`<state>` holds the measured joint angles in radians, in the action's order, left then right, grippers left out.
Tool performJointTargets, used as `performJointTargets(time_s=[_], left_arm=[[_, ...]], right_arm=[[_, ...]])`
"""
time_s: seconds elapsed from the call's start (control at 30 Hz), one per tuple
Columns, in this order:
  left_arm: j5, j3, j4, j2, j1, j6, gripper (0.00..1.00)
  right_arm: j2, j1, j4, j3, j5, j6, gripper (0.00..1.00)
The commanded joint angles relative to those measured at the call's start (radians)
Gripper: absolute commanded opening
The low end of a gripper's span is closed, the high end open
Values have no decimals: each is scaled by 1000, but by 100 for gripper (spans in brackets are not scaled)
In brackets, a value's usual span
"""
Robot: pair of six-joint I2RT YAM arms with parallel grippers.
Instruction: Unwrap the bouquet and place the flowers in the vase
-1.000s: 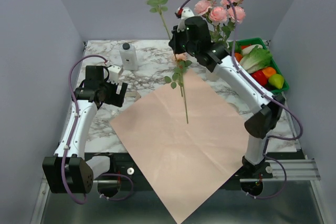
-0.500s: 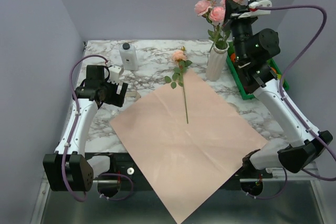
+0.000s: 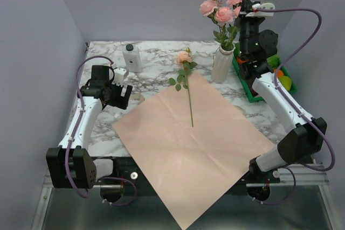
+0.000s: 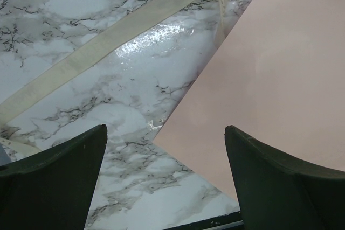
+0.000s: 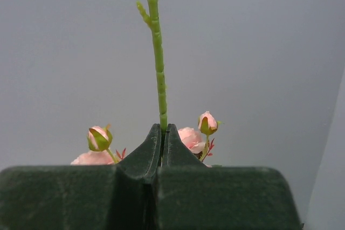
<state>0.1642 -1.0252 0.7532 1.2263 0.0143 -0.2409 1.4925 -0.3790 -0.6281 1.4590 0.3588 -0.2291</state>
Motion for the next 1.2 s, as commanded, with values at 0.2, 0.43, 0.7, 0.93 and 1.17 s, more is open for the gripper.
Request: performJointTargets(time_s=[0.2,0.43,0.7,0.93,1.17], left_arm=[[1,-50,-28,59,-5,-17,99],[-2,-38,-37,67,-5,-26,99],[5,-39,-40,78,-7,-15,99],[1,-32,-32,62,-5,-12,99],[23,-30,-18,16,-5,-15,99]], right_arm=[[69,34,-188,-37,23,-42,1],[120,48,-206,-55,25,-56,1],[130,48,-202,-153,22,3,1],[106,48,-167,-239,-9,91,8],[35,43,-136,-344,-75,151,58]])
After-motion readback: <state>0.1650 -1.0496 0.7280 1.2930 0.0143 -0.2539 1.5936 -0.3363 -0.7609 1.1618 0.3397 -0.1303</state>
